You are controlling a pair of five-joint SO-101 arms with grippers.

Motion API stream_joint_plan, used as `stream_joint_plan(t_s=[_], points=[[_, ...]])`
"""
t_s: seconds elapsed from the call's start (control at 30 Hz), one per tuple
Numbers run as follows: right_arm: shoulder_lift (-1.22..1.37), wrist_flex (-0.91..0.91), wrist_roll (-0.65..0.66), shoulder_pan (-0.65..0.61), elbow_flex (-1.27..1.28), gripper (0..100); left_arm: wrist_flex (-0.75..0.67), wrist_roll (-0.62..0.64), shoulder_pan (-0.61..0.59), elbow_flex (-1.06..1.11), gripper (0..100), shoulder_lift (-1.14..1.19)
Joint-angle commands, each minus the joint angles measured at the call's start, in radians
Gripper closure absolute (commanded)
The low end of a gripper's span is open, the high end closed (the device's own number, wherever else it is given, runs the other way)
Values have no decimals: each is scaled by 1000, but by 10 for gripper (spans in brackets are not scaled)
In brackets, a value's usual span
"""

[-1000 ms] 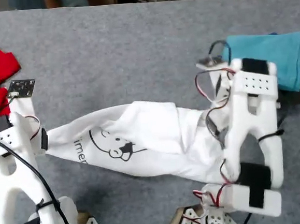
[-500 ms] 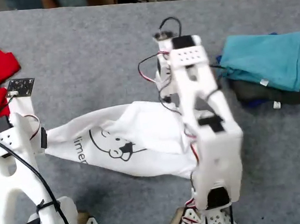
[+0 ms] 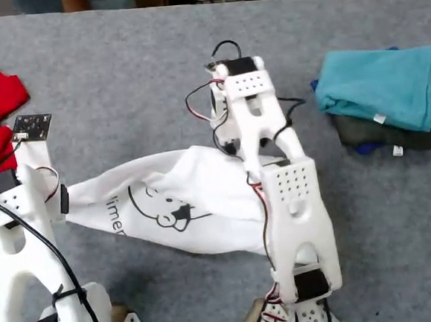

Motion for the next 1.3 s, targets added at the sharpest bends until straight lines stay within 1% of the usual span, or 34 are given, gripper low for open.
stream_joint_plan(t_s=[0.0,0.23,0.47,0.77,0.83,0.97,1.1,1.27], points=[[-33,12,-8,-8,31,751,-9,-9,-1,-10,971,-26],[-203,12,-9,-5,42,751,-9,-9,-1,-12,971,-34],[-229,9,-6,-6,157,751,-2,-8,-2,-31,971,-34],[-229,-147,-9,-6,329,753,-2,-8,-1,-30,971,-34],[-229,-175,-8,-6,348,791,-2,-8,-1,-28,971,-34],[-229,-204,2,0,346,947,-2,-8,-1,-28,971,-34],[-229,-218,35,5,348,941,-2,-8,-1,-28,971,-34],[-231,-236,35,31,341,942,0,-8,-1,-28,971,-34]])
